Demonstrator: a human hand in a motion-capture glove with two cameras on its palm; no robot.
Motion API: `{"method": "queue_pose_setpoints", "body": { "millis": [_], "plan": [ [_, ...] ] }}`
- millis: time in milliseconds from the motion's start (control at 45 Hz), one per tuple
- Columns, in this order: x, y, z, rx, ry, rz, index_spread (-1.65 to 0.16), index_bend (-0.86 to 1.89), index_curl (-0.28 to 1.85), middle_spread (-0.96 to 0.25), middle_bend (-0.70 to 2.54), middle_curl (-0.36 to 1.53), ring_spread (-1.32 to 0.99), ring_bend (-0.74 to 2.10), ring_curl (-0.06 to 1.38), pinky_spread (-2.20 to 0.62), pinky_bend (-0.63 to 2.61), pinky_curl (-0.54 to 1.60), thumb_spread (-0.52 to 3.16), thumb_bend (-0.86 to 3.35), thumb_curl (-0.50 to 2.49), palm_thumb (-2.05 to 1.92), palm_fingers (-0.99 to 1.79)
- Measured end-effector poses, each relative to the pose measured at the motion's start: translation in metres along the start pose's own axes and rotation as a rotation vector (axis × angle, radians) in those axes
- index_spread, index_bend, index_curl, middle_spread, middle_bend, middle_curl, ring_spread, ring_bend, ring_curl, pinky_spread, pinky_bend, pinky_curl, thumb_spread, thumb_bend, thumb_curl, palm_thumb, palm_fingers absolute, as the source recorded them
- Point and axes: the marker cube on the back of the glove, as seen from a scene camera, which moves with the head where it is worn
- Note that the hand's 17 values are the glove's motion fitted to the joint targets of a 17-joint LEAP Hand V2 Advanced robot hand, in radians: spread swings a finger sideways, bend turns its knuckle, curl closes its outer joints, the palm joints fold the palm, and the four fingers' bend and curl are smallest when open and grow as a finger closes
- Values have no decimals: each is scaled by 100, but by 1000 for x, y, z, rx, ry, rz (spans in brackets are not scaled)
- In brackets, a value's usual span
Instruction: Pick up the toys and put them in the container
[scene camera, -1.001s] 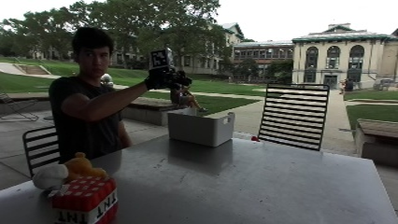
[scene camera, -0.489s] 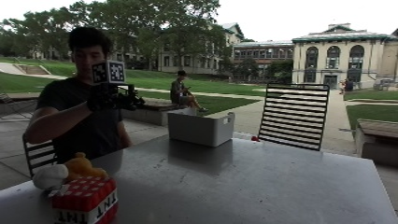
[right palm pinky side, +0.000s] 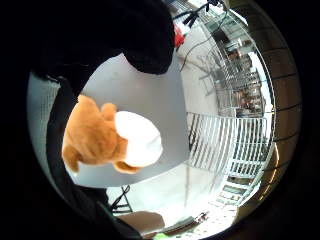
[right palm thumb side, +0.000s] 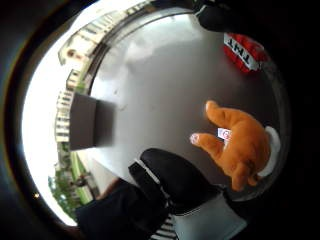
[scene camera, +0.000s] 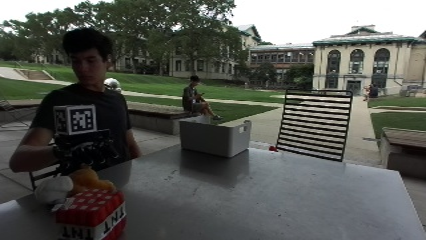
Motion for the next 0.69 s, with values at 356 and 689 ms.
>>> {"method": "queue_pose_setpoints", "body": {
  "millis": [356,689],
  "plan": [
    [33,21,56,-115,-36,60,-41,49,50,-8,20,41,-5,35,17,4,88,26,106,-3,23,-1,14],
    [44,46,77,-178,104,92,-40,59,55,-9,21,43,-6,29,16,5,87,27,121,15,31,36,27]
  ]
}}
